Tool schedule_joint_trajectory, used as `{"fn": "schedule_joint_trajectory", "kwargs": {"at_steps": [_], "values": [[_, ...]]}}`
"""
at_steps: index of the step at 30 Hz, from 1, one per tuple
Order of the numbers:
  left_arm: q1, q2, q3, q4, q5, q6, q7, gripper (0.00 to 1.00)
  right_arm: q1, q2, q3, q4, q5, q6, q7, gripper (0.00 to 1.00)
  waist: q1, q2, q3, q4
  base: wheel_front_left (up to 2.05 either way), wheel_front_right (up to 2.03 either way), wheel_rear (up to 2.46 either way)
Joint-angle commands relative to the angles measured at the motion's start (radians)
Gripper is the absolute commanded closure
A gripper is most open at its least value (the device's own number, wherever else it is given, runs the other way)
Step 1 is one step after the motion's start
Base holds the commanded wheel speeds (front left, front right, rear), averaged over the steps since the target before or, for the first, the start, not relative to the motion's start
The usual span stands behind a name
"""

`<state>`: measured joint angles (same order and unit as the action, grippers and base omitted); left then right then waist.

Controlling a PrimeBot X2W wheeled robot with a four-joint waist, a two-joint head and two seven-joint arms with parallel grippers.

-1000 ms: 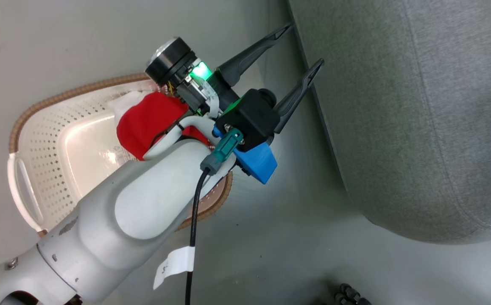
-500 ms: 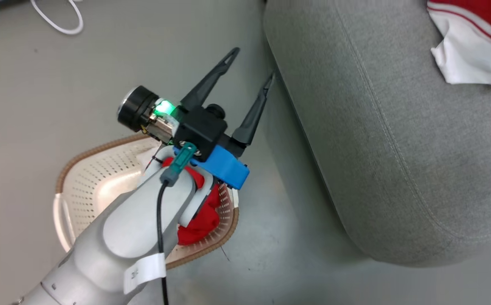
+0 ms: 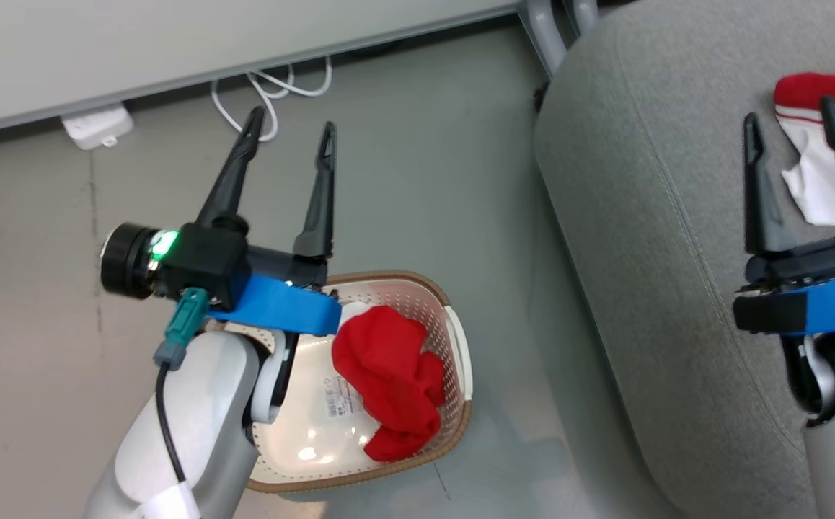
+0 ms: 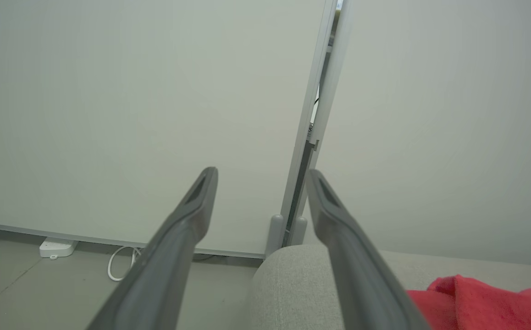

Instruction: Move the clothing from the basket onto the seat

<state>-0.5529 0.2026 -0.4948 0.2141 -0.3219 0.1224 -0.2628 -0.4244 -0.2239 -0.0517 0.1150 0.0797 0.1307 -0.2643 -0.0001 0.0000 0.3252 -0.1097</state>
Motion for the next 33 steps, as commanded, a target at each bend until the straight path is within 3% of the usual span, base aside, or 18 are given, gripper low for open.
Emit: {"fn": "schedule_joint_trajectory", "kwargs": {"at_steps": [1, 7, 14, 24, 33], "values": [[0.049, -0.014, 0.051, -0.013, 0.017, -0.009, -0.003, 0.00, 0.029, 0.007, 0.023, -0.007, -0.009, 0.000, 0.000, 0.00, 0.0001, 0.0000, -0.053, 0.050, 0.00, 0.00, 0.00], [0.165, -0.052, 0.195, -0.023, 0.063, -0.041, -0.003, 0.00, 0.079, 0.034, 0.070, -0.003, -0.002, 0.000, 0.000, 0.00, 0.0001, 0.0000, -0.109, 0.082, 0.00, 0.00, 0.00], [0.287, -0.095, 0.316, -0.048, 0.124, -0.094, -0.003, 0.00, 0.177, 0.075, 0.053, 0.024, 0.006, 0.000, 0.000, 0.00, 0.0001, 0.0000, -0.168, 0.099, 0.00, 0.00, 0.00], [0.394, -0.133, 0.388, -0.027, 0.178, -0.166, -0.003, 0.00, 0.295, 0.118, 0.015, 0.049, 0.021, 0.000, 0.000, 0.00, 0.0001, 0.0000, -0.225, 0.105, 0.00, 0.00, 0.00], [0.438, -0.148, 0.418, -0.005, 0.192, -0.186, -0.003, 0.00, 0.356, 0.138, -0.004, 0.062, 0.024, 0.000, 0.000, 0.00, 0.0001, 0.0000, -0.259, 0.116, 0.00, 0.00, 0.00]]}}
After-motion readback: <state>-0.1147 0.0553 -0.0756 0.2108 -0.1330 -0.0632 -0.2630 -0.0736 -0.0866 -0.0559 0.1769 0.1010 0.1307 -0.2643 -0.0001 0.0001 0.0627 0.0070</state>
